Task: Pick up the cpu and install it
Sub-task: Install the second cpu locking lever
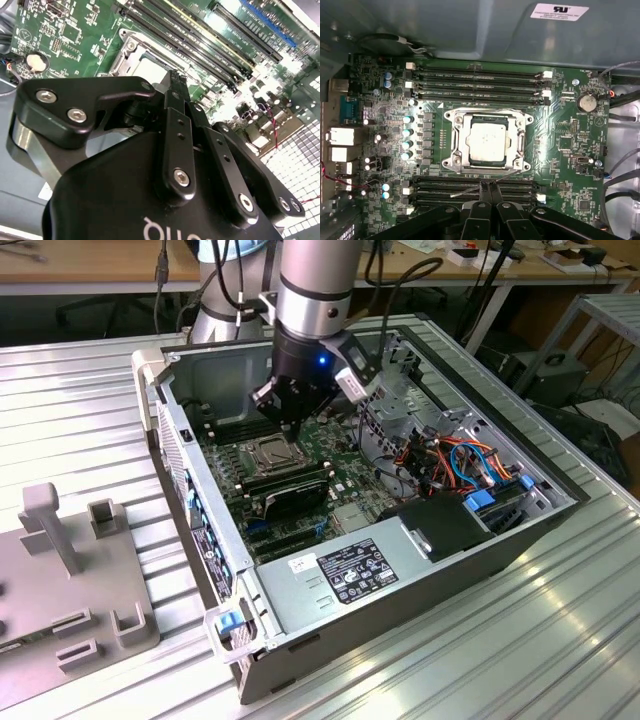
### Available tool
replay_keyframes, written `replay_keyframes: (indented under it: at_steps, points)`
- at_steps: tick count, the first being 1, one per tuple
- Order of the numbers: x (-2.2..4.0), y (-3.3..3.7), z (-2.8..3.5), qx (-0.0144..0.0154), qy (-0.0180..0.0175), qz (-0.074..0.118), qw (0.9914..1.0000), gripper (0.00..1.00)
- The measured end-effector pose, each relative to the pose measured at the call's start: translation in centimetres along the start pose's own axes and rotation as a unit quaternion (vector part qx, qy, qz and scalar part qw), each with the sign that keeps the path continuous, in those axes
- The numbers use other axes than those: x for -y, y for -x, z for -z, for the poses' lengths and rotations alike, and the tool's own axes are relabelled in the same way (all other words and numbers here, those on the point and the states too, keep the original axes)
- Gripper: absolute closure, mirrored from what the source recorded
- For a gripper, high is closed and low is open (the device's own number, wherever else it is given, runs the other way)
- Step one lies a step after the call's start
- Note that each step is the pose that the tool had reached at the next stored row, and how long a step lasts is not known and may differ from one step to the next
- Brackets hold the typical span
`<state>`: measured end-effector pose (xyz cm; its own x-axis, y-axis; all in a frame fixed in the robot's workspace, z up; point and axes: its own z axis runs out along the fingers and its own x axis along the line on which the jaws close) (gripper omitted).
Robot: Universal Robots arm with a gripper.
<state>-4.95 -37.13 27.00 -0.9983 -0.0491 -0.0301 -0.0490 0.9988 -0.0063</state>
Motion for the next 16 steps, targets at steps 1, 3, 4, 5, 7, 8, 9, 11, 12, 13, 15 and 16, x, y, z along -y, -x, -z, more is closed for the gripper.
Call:
replay_keyframes:
  at_steps: [1,3,4,5,7,8,9,11,12,13,15,16]
  points:
    - [0.13,-0.01,0.00,0.0000,0.0000,0.000,1.00000,0.89]
    - [0.43,-0.02,-0.01,0.0000,0.0000,0.001,1.00000,0.89]
    - [0.50,-0.04,-0.01,0.0001,0.0000,0.001,1.00000,0.89]
    - [0.65,-0.10,-0.04,0.0004,0.0001,0.002,1.00000,0.89]
    - [0.81,-0.25,-0.19,0.0012,0.0002,0.003,0.99999,0.89]
    - [0.85,-0.35,-0.29,0.0016,0.0001,0.004,0.99999,0.89]
    - [0.90,-0.47,-0.40,0.0020,0.0001,0.005,0.99999,0.89]
    - [0.95,-0.72,-0.59,0.0027,0.0001,0.006,0.99998,0.89]
    - [0.95,-0.87,-0.70,0.0030,0.0002,0.006,0.99997,0.89]
    - [0.95,-1.07,-0.81,0.0031,0.0001,0.007,0.99997,0.89]
    - [0.94,-1.44,-1.06,0.0035,0.0001,0.008,0.99996,0.89]
    - [0.93,-1.57,-1.17,0.0036,0.0001,0.009,0.99996,0.89]
